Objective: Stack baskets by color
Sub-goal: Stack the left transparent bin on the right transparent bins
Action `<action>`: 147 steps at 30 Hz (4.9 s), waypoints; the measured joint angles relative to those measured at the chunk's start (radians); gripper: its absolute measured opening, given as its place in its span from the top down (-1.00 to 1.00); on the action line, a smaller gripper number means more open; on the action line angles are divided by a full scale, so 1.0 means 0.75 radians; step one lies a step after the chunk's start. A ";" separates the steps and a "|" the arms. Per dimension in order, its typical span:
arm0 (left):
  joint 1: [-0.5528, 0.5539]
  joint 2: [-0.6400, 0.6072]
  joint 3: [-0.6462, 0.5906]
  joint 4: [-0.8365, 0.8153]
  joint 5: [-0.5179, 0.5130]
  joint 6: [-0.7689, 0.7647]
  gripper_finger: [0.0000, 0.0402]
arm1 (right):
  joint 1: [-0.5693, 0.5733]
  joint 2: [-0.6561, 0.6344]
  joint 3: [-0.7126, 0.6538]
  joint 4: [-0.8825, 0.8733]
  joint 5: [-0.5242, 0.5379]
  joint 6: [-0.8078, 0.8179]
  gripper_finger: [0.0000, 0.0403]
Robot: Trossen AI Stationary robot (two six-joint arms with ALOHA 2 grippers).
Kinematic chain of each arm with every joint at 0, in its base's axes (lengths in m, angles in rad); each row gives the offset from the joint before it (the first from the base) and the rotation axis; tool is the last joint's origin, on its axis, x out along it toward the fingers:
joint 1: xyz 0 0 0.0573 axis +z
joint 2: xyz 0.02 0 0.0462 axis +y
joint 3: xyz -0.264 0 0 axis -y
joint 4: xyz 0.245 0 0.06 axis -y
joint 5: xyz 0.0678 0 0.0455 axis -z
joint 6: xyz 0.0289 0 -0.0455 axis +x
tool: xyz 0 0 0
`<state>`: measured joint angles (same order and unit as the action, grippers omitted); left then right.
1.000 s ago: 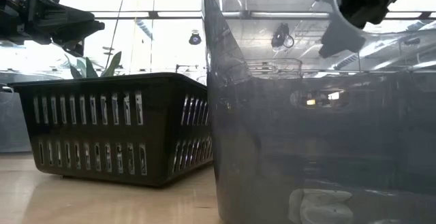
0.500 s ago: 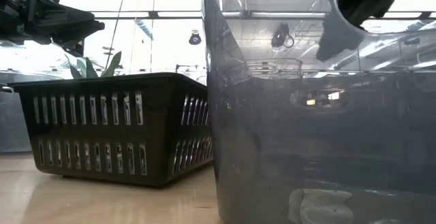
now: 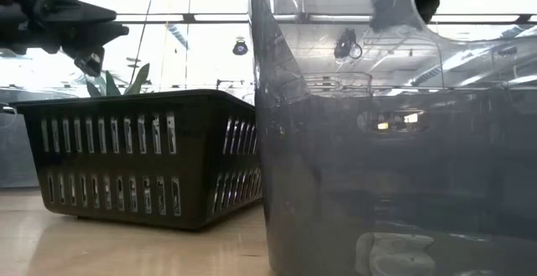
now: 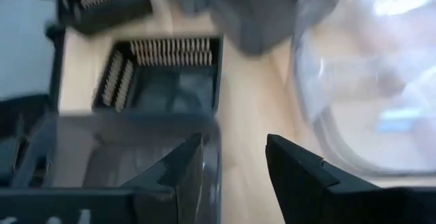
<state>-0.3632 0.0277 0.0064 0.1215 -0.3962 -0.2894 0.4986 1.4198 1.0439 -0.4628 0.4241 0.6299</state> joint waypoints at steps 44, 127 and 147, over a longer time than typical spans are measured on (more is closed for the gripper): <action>0.621 0.979 0.476 -0.171 0.202 -0.181 0.41 | -0.097 -0.644 -0.838 1.051 0.222 -0.680 0.19; 0.802 2.117 1.584 -1.527 0.088 0.754 0.97 | -0.163 -0.713 -1.102 1.393 -0.115 -0.969 0.19; 0.401 2.121 2.166 -1.337 0.148 0.433 0.98 | -0.143 -1.017 -1.102 1.065 0.002 -0.940 0.19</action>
<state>-0.0622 1.6182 1.6312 -0.8815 -0.2852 0.0354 0.3912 0.6574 0.2176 0.3362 0.4254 -0.0749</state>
